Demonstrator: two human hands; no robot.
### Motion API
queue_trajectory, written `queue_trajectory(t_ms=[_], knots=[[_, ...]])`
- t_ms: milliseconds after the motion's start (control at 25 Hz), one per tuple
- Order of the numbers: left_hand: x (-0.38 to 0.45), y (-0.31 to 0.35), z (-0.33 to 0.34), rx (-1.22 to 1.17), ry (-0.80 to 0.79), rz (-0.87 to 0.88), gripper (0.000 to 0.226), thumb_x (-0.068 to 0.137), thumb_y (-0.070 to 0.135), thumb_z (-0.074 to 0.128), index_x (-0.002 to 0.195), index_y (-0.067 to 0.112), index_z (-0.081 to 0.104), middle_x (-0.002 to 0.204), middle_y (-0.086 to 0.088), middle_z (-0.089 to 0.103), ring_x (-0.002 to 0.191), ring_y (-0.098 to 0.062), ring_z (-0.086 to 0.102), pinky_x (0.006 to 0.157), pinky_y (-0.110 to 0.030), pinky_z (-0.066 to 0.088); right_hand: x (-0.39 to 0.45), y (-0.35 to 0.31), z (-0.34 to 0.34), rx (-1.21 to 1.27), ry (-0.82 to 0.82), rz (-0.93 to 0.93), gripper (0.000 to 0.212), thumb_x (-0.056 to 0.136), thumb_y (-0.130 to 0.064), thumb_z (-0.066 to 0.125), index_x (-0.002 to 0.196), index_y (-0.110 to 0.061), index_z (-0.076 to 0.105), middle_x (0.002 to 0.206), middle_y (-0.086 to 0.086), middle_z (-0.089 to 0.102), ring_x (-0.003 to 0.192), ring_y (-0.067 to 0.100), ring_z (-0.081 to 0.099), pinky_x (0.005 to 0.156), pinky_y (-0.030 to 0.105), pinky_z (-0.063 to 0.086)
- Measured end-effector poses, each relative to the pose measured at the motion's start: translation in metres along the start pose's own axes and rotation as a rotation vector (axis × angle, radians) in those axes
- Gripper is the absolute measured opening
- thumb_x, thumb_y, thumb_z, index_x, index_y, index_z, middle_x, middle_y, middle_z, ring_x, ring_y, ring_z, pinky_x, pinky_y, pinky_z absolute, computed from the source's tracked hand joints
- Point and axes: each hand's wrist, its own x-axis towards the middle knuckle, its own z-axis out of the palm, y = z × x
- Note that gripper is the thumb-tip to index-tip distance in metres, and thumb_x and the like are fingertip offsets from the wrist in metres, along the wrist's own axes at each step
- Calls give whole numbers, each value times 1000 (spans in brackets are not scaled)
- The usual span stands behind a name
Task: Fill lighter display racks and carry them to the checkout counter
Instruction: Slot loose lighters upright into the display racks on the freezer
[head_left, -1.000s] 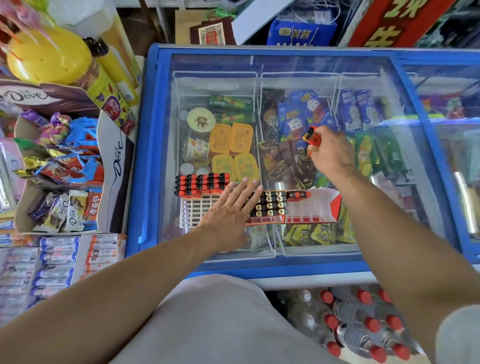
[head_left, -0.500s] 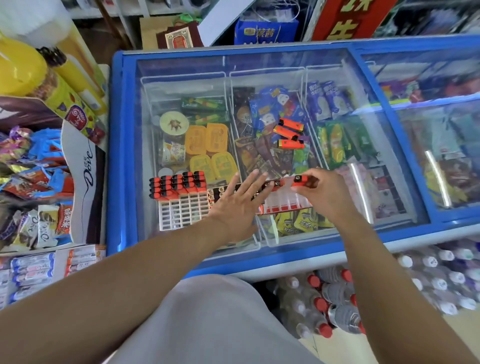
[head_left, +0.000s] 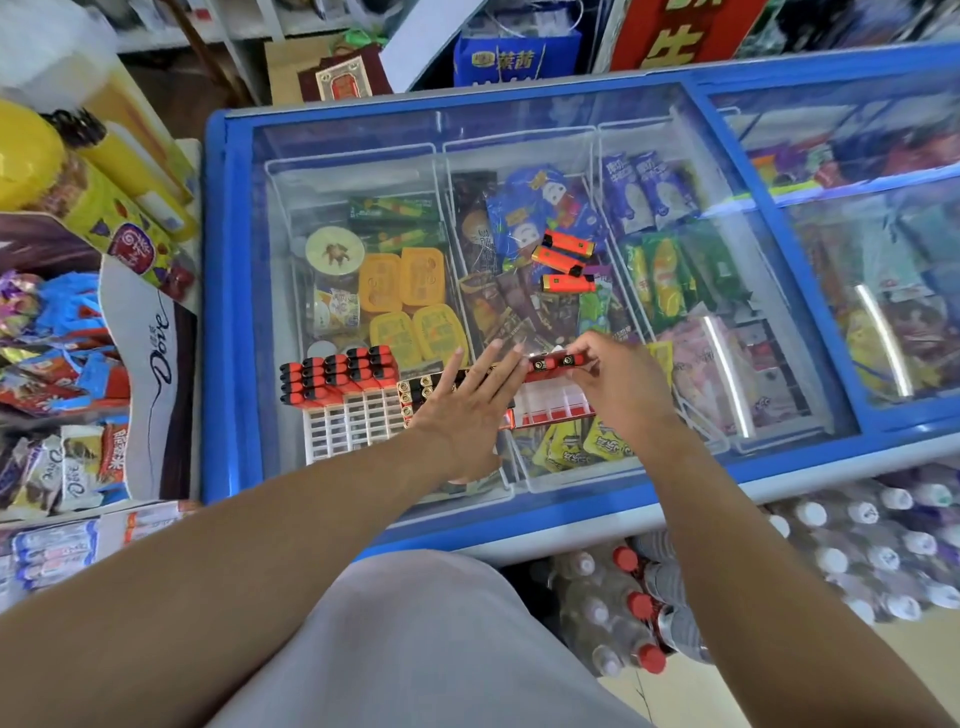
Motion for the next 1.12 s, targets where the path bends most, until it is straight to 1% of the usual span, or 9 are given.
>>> queue_trajectory(t_ms=[200, 360, 520, 640, 760, 840, 920, 1040, 1120], knots=[[1, 0, 5, 10, 13, -7, 105, 99, 49, 48, 150, 11, -35, 156, -7, -44, 145, -30, -39, 120, -60, -15, -4, -1, -2, -37, 19, -22, 17, 90, -32, 72, 104, -33, 63, 97, -16, 72, 84, 8, 68, 68, 28, 53], [2, -1, 9, 27, 40, 0, 106, 99, 50, 48, 148, 10, -37, 157, -8, -43, 146, -31, -37, 121, -60, -13, 1, -7, -19, 55, 99, -33, 15, 92, -40, 68, 103, -30, 66, 92, -19, 69, 78, 2, 64, 67, 26, 52], [1, -6, 10, -3, 62, 24, 108, 97, 55, 48, 151, 10, -34, 158, -7, -42, 145, -29, -39, 120, -58, -17, 48, -7, -26, 206, 180, 72, 18, 94, -29, 66, 111, -24, 70, 103, -10, 72, 91, 12, 68, 82, 33, 55], [-4, -6, 10, -21, 114, 14, 107, 97, 57, 48, 153, 9, -30, 158, -9, -42, 146, -28, -38, 122, -54, -15, 98, -2, -18, 186, 58, 221, 38, 94, -27, 68, 130, -17, 62, 125, 2, 66, 109, 23, 64, 92, 33, 48], [-11, -9, 16, 8, 117, -2, 105, 97, 56, 47, 154, 11, -29, 159, -10, -41, 147, -30, -36, 122, -56, -13, 123, 9, -3, 69, -92, 310, 53, 90, -35, 72, 137, -17, 55, 135, 10, 54, 106, 29, 64, 92, 40, 52], [-12, -12, 17, 9, 102, -3, 105, 97, 55, 48, 154, 14, -30, 160, -9, -38, 148, -29, -34, 122, -57, -11, 129, 18, 4, 37, -64, 321, 50, 87, -37, 75, 131, -18, 61, 129, 9, 58, 100, 28, 66, 88, 43, 54], [-11, -11, 14, -23, 87, -10, 104, 97, 54, 49, 154, 16, -30, 161, -7, -37, 148, -28, -34, 122, -56, -13, 130, 28, 5, 59, -37, 338, 42, 81, -38, 81, 115, -16, 68, 112, 4, 68, 93, 24, 66, 84, 40, 55], [-9, -8, 15, -64, 87, -27, 104, 97, 55, 49, 155, 17, -29, 161, -6, -37, 149, -27, -33, 123, -55, -13, 121, 34, -5, 288, 30, 376, 36, 75, -31, 87, 102, -17, 67, 104, 1, 72, 86, 16, 66, 71, 26, 52], [-10, -8, 16, -76, 92, -29, 105, 96, 56, 49, 155, 17, -28, 160, -5, -38, 149, -26, -32, 123, -54, -12, 101, 25, -25, 411, 119, 290, 31, 77, -28, 86, 102, -19, 70, 99, -3, 73, 86, 13, 68, 69, 19, 51]])
